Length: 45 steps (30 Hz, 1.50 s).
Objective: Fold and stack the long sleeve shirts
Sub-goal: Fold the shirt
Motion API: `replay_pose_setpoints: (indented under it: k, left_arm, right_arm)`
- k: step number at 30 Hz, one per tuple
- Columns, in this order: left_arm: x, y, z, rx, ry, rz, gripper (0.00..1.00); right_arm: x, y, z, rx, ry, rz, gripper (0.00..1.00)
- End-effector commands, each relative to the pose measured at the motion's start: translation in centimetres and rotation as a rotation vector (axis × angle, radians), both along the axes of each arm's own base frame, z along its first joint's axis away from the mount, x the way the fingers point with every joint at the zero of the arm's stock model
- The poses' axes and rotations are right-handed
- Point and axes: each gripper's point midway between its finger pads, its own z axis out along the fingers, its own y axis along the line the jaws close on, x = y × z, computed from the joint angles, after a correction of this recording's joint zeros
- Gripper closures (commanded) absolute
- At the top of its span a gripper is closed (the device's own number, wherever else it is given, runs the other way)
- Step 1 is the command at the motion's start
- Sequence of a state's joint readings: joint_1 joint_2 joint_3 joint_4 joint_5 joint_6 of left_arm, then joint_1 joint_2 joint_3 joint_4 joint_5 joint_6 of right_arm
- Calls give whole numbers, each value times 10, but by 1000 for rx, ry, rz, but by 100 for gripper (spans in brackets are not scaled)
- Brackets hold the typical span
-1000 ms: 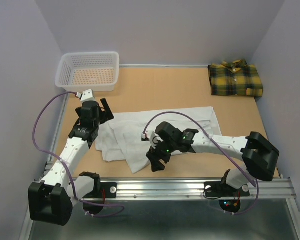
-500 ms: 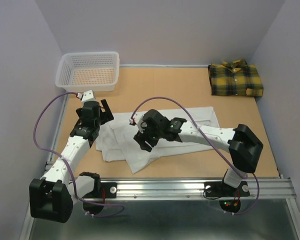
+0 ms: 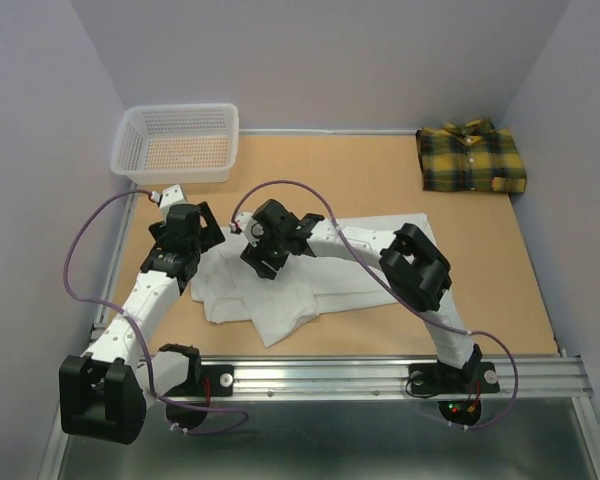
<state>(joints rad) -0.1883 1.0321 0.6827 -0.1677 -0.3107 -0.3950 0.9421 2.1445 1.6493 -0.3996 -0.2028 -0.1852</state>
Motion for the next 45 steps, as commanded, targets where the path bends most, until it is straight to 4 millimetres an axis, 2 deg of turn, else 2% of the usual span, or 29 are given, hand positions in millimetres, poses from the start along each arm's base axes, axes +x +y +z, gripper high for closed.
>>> replay_pose_setpoints:
  k: [1, 6, 9, 12, 15, 18, 20, 21, 23, 24, 25, 27, 33, 38, 42, 43, 44, 45]
  left_arm:
    - [5, 7, 19, 6, -53, 48, 3]
    - [3, 8, 14, 9, -36, 51, 3]
    - [3, 9, 15, 13, -46, 55, 3]
    - [4, 8, 16, 13, -46, 55, 3]
    - [5, 8, 15, 15, -41, 51, 3]
    - [5, 8, 13, 18, -33, 50, 3]
    - [6, 7, 13, 14, -33, 43, 3]
    - [6, 6, 13, 14, -32, 39, 3]
    - [6, 5, 11, 13, -25, 34, 3]
    - [7, 5, 10, 14, -24, 35, 3]
    - [6, 5, 9, 16, -19, 34, 3]
    - [6, 5, 10, 16, -21, 34, 3]
    - [6, 6, 9, 18, -18, 36, 3]
    - [6, 6, 8, 20, -14, 38, 3]
    - [6, 6, 8, 21, -12, 39, 3]
    - [7, 6, 8, 21, -15, 39, 3]
    - [7, 7, 8, 21, -15, 40, 3]
    - [7, 6, 8, 20, -15, 38, 3]
  right_arm:
    - [4, 23, 24, 65, -23, 85, 33]
    - [-12, 20, 12, 50, 52, 135, 34]
    - [-25, 14, 6, 41, 102, 156, 39]
    - [-35, 11, 5, 44, 138, 175, 49]
    - [-36, 9, 6, 41, 138, 177, 55]
    - [-34, 12, 10, 48, 131, 179, 67]
    - [-34, 12, 8, 46, 132, 180, 73]
    - [-33, 13, 6, 43, 133, 181, 72]
    - [-33, 12, 4, 38, 136, 184, 64]
    - [-33, 11, 3, 34, 137, 186, 60]
    - [-35, 10, 1, 28, 139, 191, 51]
    - [-35, 7, -2, 9, 135, 200, 44]
    - [-37, -6, -16, -57, 137, 206, 46]
    - [-34, -6, -11, -60, 117, 201, 63]
    - [-30, -4, 3, -41, 95, 192, 68]
    - [-30, -3, 11, -29, 83, 195, 88]
    - [-30, -2, 14, -22, 81, 196, 97]
    - [-31, -1, 19, -11, 80, 196, 100]
